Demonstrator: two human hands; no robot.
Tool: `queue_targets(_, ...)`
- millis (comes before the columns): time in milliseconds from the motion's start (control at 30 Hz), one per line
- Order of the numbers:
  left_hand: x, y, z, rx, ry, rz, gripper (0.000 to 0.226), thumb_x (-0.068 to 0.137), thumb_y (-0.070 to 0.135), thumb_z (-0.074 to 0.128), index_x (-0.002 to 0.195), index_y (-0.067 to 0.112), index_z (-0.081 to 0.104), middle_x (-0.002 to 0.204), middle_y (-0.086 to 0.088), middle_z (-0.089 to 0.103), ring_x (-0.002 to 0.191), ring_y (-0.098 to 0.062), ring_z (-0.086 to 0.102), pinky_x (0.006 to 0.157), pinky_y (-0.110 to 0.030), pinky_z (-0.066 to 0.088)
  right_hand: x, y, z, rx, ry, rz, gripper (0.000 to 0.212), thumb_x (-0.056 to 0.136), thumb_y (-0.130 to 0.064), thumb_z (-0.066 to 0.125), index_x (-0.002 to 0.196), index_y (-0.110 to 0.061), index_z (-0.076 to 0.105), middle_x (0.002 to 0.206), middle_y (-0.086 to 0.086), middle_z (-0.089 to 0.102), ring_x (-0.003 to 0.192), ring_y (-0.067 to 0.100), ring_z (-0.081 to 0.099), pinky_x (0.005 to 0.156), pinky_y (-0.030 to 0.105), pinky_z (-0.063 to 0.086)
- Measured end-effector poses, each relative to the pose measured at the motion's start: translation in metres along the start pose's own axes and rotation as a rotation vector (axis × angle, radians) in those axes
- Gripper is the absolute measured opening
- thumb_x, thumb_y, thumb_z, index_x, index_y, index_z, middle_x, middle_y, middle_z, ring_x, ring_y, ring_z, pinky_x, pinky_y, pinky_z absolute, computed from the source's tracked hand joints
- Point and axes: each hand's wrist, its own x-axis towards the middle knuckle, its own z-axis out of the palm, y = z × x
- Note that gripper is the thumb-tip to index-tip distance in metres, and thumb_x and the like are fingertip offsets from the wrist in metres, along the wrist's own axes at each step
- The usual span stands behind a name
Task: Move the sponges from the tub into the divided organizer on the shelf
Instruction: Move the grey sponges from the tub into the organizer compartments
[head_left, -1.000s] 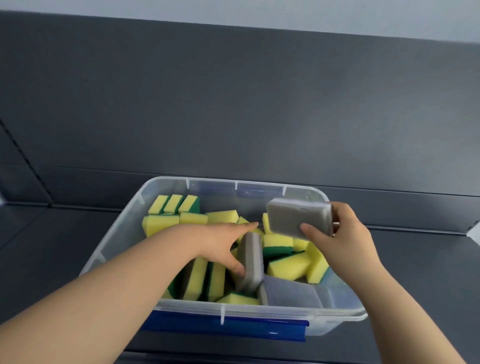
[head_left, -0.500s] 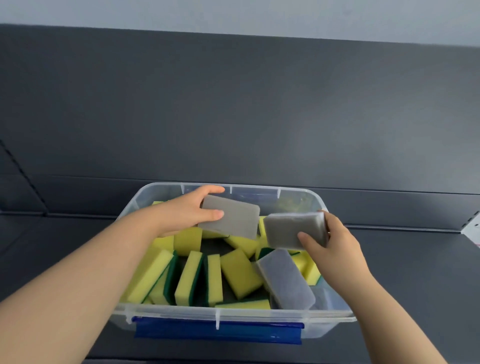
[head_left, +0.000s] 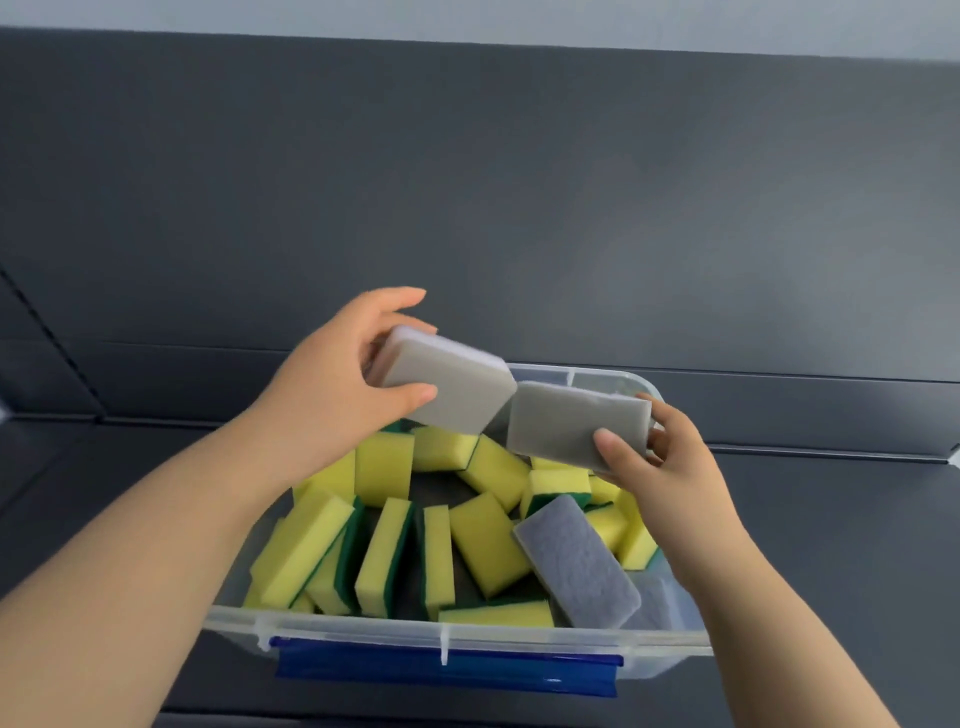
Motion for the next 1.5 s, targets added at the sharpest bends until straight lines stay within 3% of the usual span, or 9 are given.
queue_targets(200, -0.027, 0.015, -0.012, 0.080, 0.177, -0.054, 0.062, 0.053, 0.044, 0.084, 0.108, 0.049, 0.055, 0.103, 0.023, 0.063, 0.097, -0.001, 0.062, 0.085, -0.036, 0.051, -0.003, -0.002, 0.004, 0.202, -0.033, 0.019, 0.023, 0.083, -0.020, 0.065, 0.103, -0.032, 0.060, 0.095, -0.006, 0.071, 0.086, 0.010, 0.069, 0.073, 0.027, 0.056)
queue_targets(367, -0.055, 0.014, -0.028, 0.277, 0.158, -0.048, 0.056, 0.059, 0.044, 0.074, 0.109, 0.056, 0.053, 0.105, 0.028, 0.059, 0.097, 0.001, 0.058, 0.084, -0.034, 0.050, -0.018, -0.012, 0.018, 0.193, 0.010, 0.015, 0.028, 0.080, -0.025, 0.066, 0.107, -0.029, 0.061, 0.098, -0.007, 0.071, 0.089, 0.010, 0.068, 0.078, 0.032, 0.053)
queue_targets(533, -0.093, 0.005, -0.070, 0.426, 0.222, 0.004, 0.055, 0.064, 0.033, 0.076, 0.116, 0.042, 0.057, 0.107, 0.027, 0.057, 0.099, 0.009, 0.051, 0.082, -0.002, 0.035, -0.046, -0.044, 0.053, 0.102, 0.001, -0.100, 0.034, 0.071, -0.035, 0.068, 0.103, -0.029, 0.062, 0.092, -0.015, 0.070, 0.083, 0.000, 0.066, 0.071, 0.020, 0.048)
queue_targets(733, -0.175, -0.019, -0.159, 0.519, 0.339, 0.021, 0.053, 0.068, 0.028, 0.075, 0.119, 0.030, 0.059, 0.110, 0.029, 0.051, 0.097, 0.024, 0.041, 0.082, 0.004, 0.026, -0.105, -0.084, 0.131, 0.074, -0.087, -0.233, 0.046, 0.061, -0.042, 0.067, 0.103, -0.023, 0.063, 0.089, -0.015, 0.071, 0.077, -0.004, 0.065, 0.060, 0.005, 0.045)
queue_targets(900, -0.272, -0.055, -0.254, 0.548, 0.433, -0.075, 0.057, 0.071, 0.053, 0.070, 0.122, 0.033, 0.055, 0.107, 0.028, 0.052, 0.092, 0.008, 0.051, 0.085, -0.001, 0.031, -0.175, -0.109, 0.226, 0.056, -0.217, -0.288, 0.041, 0.062, -0.042, 0.066, 0.099, -0.025, 0.064, 0.086, -0.016, 0.071, 0.074, -0.004, 0.064, 0.061, 0.005, 0.046)
queue_targets(1033, -0.341, -0.082, -0.315, 0.657, 0.536, -0.131, 0.055, 0.072, 0.043, 0.074, 0.118, 0.016, 0.061, 0.106, 0.012, 0.053, 0.095, 0.003, 0.045, 0.089, 0.001, 0.026, -0.227, -0.116, 0.301, 0.051, -0.316, -0.305, 0.040, 0.064, -0.040, 0.065, 0.101, -0.025, 0.064, 0.086, -0.019, 0.070, 0.075, -0.007, 0.063, 0.060, 0.003, 0.043)
queue_targets(1200, -0.400, -0.094, -0.360, 0.668, 0.608, -0.193, 0.052, 0.073, 0.036, 0.065, 0.120, 0.013, 0.061, 0.109, 0.011, 0.051, 0.095, 0.007, 0.041, 0.083, 0.004, 0.027, -0.272, -0.121, 0.367, 0.043, -0.422, -0.311, 0.040, 0.076, -0.026, 0.068, 0.114, -0.033, 0.059, 0.098, -0.021, 0.068, 0.089, -0.004, 0.063, 0.071, 0.007, 0.047)
queue_targets(1300, -0.413, -0.101, -0.379, 0.685, 0.636, -0.235, 0.054, 0.075, 0.035, 0.058, 0.125, 0.015, 0.057, 0.112, 0.012, 0.048, 0.091, 0.010, 0.037, 0.065, -0.008, 0.039, -0.282, -0.129, 0.396, 0.053, -0.438, -0.331, 0.044, 0.078, -0.024, 0.067, 0.117, -0.037, 0.055, 0.101, -0.025, 0.066, 0.092, -0.007, 0.061, 0.070, 0.003, 0.044)
queue_targets(1500, -0.404, -0.135, -0.414, 0.687, 0.642, -0.240, 0.056, 0.077, 0.038, 0.053, 0.129, 0.017, 0.054, 0.115, 0.014, 0.047, 0.097, 0.008, 0.036, 0.073, -0.027, 0.043, -0.275, -0.140, 0.455, 0.049, -0.481, -0.366, 0.038, 0.079, -0.023, 0.068, 0.105, -0.047, 0.055, 0.098, -0.031, 0.064, 0.088, -0.011, 0.060, 0.066, 0.000, 0.042)
